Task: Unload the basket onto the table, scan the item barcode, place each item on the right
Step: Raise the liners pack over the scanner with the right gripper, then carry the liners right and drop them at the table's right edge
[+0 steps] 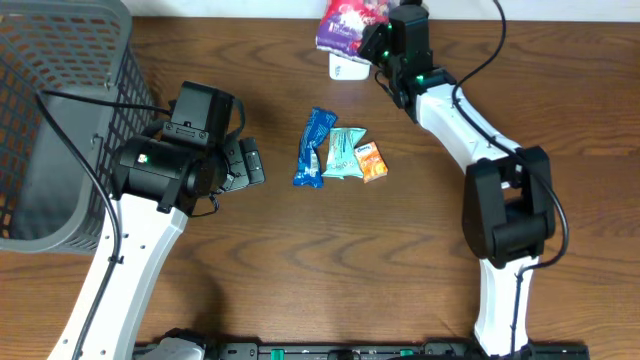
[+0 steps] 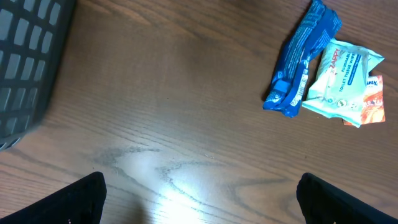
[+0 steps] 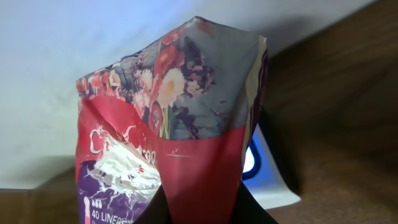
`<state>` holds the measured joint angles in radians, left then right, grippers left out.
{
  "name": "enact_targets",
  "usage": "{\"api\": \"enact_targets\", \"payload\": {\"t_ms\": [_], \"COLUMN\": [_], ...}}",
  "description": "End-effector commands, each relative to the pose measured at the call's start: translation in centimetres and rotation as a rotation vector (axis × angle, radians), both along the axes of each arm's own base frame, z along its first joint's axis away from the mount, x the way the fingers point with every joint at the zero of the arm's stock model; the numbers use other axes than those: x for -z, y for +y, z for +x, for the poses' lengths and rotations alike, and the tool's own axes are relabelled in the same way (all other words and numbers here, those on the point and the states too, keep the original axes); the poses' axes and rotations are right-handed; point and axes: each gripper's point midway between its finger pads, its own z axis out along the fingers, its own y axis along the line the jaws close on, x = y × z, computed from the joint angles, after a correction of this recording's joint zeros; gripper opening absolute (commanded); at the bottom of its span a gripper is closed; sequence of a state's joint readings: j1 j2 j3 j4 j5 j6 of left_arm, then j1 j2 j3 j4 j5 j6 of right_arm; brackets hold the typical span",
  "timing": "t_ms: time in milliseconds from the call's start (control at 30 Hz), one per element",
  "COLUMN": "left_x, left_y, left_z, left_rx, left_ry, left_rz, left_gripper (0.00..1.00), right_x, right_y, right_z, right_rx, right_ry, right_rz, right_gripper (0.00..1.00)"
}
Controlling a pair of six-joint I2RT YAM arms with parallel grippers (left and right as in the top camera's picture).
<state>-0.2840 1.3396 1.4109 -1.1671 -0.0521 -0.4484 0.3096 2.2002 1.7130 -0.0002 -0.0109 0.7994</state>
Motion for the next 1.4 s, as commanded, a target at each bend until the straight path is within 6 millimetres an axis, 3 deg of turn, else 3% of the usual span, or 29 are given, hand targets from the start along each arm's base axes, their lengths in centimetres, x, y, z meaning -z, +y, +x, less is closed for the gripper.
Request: {"api": "enact_targets", "payload": {"t_ms": [0,200,333,433,567,700,800,967,1067,1233,1367], "left_x": [0.2,0.2,0.2,0.2,0.2,0.2,0.2,0.2,0.2,0.2,0.2], "left_y": [0.3,0.3,0.3,0.3,0.3,0.3,0.3,0.3,0.3,0.3,0.3], "left_z": [0.1,0.1,0.1,0.1,0.1,0.1,0.1,0.1,0.1,0.1,0.1], "left_rx": [-0.017,-0.017,-0.017,-0.017,-0.017,-0.017,-0.017,-0.017,-0.017,-0.017,-0.017], "left_ry": [0.007,0.006,0.006,0.007,0.006,0.006,0.006,0.007,0.006,0.006,0.006], "left_rz": [0.011,0.010,0.010,0.011,0.010,0.010,0.010,0.011,0.010,0.010,0.010], "left_gripper": [0.98,0.98,0.98,0.98,0.98,0.98,0.98,0.98,0.98,0.98,0.98], "right_x": [-2.4,-3.4,-4.5,-4.9,-5.3,-5.1,-4.5,-2.6,-1.6,-0.7,-0.4], "right_y": [0.1,-1.2,-4.1,-8.6,-16.8,-26.6,-34.7,-44.6,-48.7,-53.3,-55.8], "right_z": [0.9,1.6,2.4,2.6,1.4,-2.1,-6.5,-13.6,-17.2,-21.1,-22.8], "right_rx": [-0.026,-0.026,-0.035,0.012,0.100,0.232,0.386,0.530,0.616,0.718,0.791], "right_ry": [-0.071,-0.095,-0.086,-0.040,0.028,0.153,0.284,0.478,0.551,0.578,0.571], "right_rz": [-0.041,-0.058,-0.023,-0.018,-0.096,-0.219,-0.299,-0.367,-0.331,-0.265,-0.243], "right_gripper": [0.05,0.08,0.02,0.01,0.01,0.01,0.02,0.02,0.01,0.01,0.01]}}
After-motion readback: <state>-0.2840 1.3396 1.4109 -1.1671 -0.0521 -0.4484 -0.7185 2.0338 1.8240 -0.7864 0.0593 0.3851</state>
